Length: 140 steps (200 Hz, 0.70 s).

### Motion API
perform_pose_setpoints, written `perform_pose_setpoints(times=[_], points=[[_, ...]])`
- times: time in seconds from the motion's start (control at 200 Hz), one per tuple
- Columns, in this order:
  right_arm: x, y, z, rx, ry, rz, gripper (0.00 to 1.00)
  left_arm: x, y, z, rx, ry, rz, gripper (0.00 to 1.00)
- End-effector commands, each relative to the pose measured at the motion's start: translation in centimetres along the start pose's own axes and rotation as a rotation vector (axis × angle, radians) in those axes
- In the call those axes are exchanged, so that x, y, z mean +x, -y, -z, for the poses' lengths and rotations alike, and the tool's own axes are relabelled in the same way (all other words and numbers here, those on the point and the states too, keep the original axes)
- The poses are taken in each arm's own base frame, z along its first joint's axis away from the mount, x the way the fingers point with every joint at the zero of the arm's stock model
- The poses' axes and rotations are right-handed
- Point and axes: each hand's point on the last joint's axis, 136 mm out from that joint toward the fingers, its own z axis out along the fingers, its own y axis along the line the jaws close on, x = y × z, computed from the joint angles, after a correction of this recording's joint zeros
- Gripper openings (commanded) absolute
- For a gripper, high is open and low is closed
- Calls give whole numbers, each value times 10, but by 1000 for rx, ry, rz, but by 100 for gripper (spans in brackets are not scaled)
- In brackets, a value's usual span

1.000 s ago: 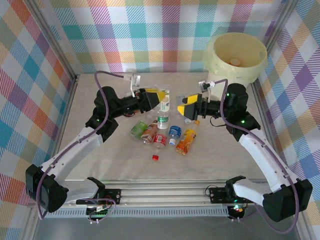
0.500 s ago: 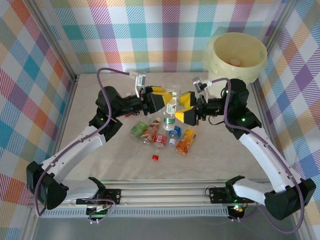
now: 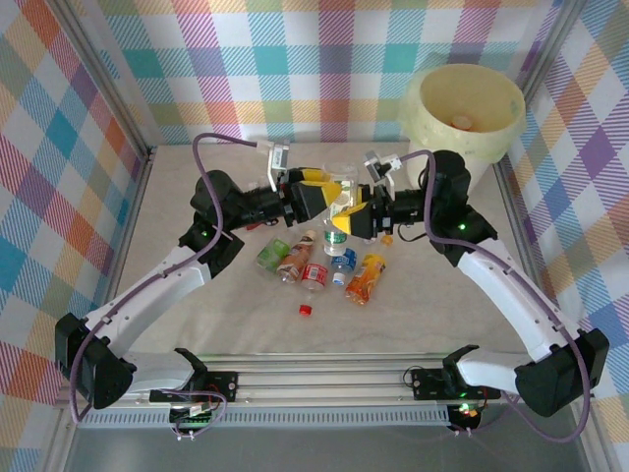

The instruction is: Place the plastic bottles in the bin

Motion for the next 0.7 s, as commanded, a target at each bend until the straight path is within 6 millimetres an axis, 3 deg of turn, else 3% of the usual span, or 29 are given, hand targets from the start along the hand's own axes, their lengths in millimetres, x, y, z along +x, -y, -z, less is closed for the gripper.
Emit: perform_pose_setpoints(times=[0.0,0.17,0.275,0.355,0.425,0.57,0.695], points=[[-10,-16,-2,-41,12,59,46,-14,9,-6,34,46,-57,45],[-11,-13,1,17,34,94,38,-13,5,-4,9,49,-45,48],[-11,-1,6,123,57,117,37,-13,-4,2,-84,48,-41,76],[-12,11,12,225,70,120,37,-15,-5,13,-146,63,-70,91],[-15,18,16,288,79,104,37,-19,-3,26,-209,89,-95,98],[-24,54,32,521,112,65,37,-29,-7,64,-404,160,-129,100],[-36,90,57,748,128,55,38,-27,-23,105,-621,209,-140,100]])
